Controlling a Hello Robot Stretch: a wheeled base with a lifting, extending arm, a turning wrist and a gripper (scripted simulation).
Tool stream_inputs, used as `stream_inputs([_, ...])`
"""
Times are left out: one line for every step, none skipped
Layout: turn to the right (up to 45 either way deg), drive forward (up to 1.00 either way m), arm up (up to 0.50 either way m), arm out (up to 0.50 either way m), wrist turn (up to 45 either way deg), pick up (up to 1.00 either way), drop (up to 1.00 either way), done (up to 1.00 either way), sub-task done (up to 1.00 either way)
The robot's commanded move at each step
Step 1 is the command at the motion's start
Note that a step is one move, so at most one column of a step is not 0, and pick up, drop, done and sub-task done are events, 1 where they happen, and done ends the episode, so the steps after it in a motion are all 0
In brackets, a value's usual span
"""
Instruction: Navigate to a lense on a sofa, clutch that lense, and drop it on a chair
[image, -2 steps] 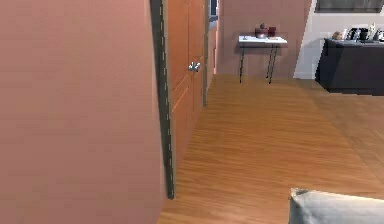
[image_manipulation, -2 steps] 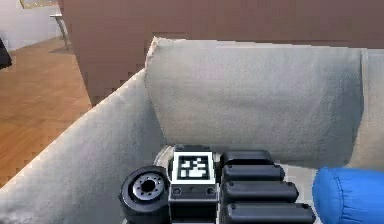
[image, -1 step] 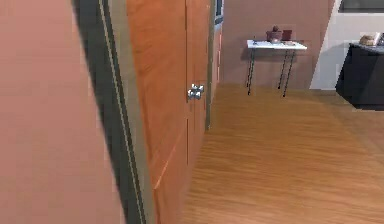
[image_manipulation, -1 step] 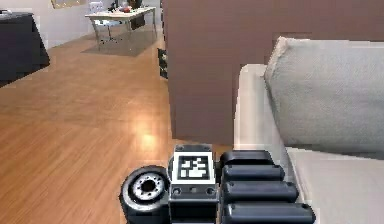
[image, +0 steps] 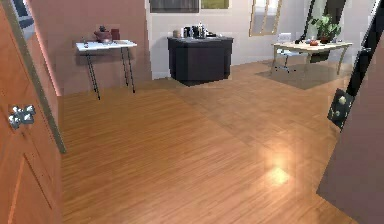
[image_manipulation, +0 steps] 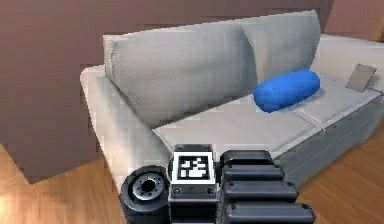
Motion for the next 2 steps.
stream_inputs([9.0,0.0,0.0,0.0,0.0,0.0,0.0,0.0,0.0])
stream_inputs([0.0,0.35,0.0,0.0,0.0,0.0,0.0,0.0,0.0])
